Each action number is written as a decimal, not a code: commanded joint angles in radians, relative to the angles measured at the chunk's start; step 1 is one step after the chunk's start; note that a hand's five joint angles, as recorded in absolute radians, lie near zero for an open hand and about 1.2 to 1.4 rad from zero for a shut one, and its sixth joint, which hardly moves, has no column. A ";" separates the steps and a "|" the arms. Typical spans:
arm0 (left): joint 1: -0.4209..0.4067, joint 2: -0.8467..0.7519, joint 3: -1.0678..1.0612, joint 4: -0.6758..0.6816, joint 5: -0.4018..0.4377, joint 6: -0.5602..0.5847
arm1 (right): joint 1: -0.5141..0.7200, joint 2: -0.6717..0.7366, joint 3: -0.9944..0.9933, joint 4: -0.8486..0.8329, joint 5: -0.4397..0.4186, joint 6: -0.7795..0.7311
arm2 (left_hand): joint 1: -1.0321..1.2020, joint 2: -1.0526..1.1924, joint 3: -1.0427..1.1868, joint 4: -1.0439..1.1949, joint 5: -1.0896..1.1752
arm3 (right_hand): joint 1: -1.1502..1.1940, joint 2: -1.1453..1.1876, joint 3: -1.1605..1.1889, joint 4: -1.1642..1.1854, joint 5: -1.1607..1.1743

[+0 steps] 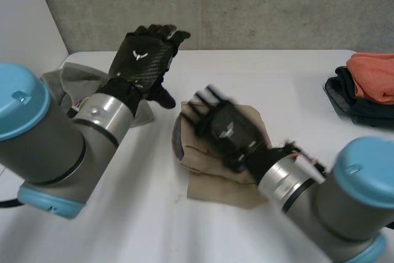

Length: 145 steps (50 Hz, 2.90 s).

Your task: Fold the laundry.

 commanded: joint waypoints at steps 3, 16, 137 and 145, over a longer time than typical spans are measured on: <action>-0.104 -0.160 0.182 -0.034 -0.064 0.000 | -0.220 -0.078 -0.109 0.330 0.075 0.486 | -0.009 -0.022 -0.028 -0.020 -0.038 | -0.053 -0.040 -0.041 -0.039 -0.052; -0.206 -0.448 0.345 -0.295 -0.170 0.012 | -0.223 0.249 -0.388 0.620 0.126 0.370 | -0.009 -0.022 -0.028 -0.020 -0.038 | -0.053 -0.040 -0.041 -0.039 -0.052; -0.047 -0.139 0.394 -0.447 0.410 -0.054 | -0.921 0.604 -0.707 -0.512 -0.213 0.698 | 0.111 0.099 0.092 0.101 0.082 | 1.169 1.182 1.181 1.182 1.170; -0.047 -0.154 0.362 -0.447 0.408 -0.052 | -1.009 0.734 -0.691 -0.609 -0.278 0.670 | 0.114 0.102 0.095 0.104 0.085 | 1.169 1.182 1.181 1.182 1.170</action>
